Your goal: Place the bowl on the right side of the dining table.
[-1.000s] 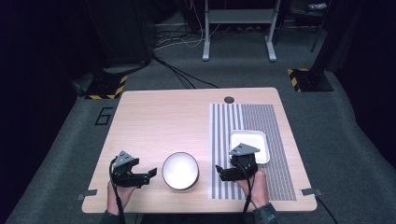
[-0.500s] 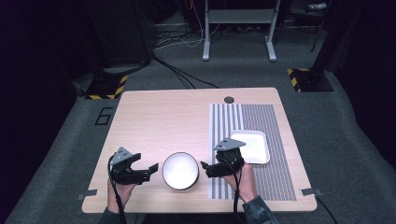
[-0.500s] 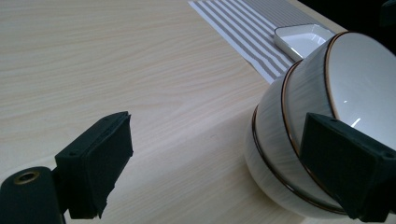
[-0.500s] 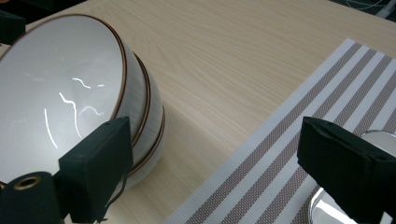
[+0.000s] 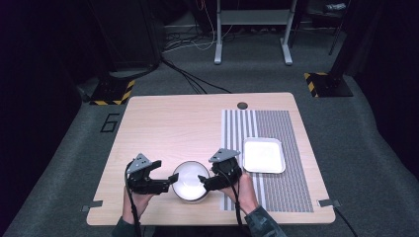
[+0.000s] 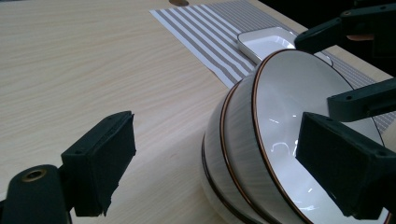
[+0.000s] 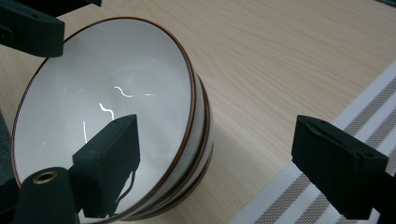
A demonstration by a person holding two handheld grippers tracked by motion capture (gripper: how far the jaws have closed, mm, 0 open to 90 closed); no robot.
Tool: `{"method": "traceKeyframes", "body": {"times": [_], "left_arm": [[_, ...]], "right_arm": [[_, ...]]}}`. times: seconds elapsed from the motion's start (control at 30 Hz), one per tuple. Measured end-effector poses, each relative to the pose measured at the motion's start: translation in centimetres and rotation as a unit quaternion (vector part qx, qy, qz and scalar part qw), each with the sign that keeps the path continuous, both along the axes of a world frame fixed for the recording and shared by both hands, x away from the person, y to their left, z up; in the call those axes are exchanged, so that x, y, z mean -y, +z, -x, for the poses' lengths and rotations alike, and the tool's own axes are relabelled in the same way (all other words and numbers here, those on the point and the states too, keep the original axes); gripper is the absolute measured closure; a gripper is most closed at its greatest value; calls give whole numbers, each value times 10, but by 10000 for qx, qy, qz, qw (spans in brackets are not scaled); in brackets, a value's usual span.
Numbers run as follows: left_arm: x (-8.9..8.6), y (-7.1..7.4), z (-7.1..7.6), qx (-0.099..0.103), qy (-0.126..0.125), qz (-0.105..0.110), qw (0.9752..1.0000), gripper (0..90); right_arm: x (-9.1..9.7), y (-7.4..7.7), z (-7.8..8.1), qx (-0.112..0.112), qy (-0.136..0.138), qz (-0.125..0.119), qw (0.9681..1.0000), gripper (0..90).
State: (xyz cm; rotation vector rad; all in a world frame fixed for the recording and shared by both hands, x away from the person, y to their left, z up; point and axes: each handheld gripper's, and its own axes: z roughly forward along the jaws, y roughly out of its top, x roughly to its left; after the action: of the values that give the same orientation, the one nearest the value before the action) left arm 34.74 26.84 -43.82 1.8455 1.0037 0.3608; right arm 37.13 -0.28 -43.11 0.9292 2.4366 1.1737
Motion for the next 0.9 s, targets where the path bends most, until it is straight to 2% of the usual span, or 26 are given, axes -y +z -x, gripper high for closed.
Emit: {"method": "traceKeyframes", "body": {"times": [0.17, 0.2, 0.3, 0.53, 0.63, 0.7, 0.8, 0.83, 0.87, 0.9], "left_arm": [[13, -8, -5, -143, -170, -111, 9997, 120], [18, -12, -6, -188, -213, -197, 9994, 120], [23, -17, -10, -284, -281, -230, 9989, 128], [29, -23, -13, -409, -425, -278, 9979, 143], [31, -24, -14, -441, -461, -337, 9974, 137], [32, -24, -15, -479, -482, -332, 9971, 134], [31, -24, -16, -471, -465, -331, 9973, 138], [31, -25, -16, -485, -460, -289, 9973, 160], [31, -25, -16, -496, -499, -319, 9970, 190], [31, -25, -16, -496, -499, -319, 9970, 228]], "right_arm": [[-8, -7, -4, -113, 35, 86, 9999, 148], [-12, -10, -5, -162, 65, 92, 9998, 141], [-16, -14, -5, -227, 99, 117, 9996, 140], [-22, -18, -7, -303, 118, 221, 9992, 184], [-22, -20, -9, -320, 118, 289, 9990, 175], [-22, -21, -10, -439, 97, 302, 9985, 140], [-24, -21, -10, -464, 92, 301, 9984, 149], [-25, -20, -11, -411, 123, 325, 9986, 187], [-26, -19, -10, -441, 102, 311, 9985, 277], [-26, -19, -10, -441, 102, 311, 9985, 277]]}}
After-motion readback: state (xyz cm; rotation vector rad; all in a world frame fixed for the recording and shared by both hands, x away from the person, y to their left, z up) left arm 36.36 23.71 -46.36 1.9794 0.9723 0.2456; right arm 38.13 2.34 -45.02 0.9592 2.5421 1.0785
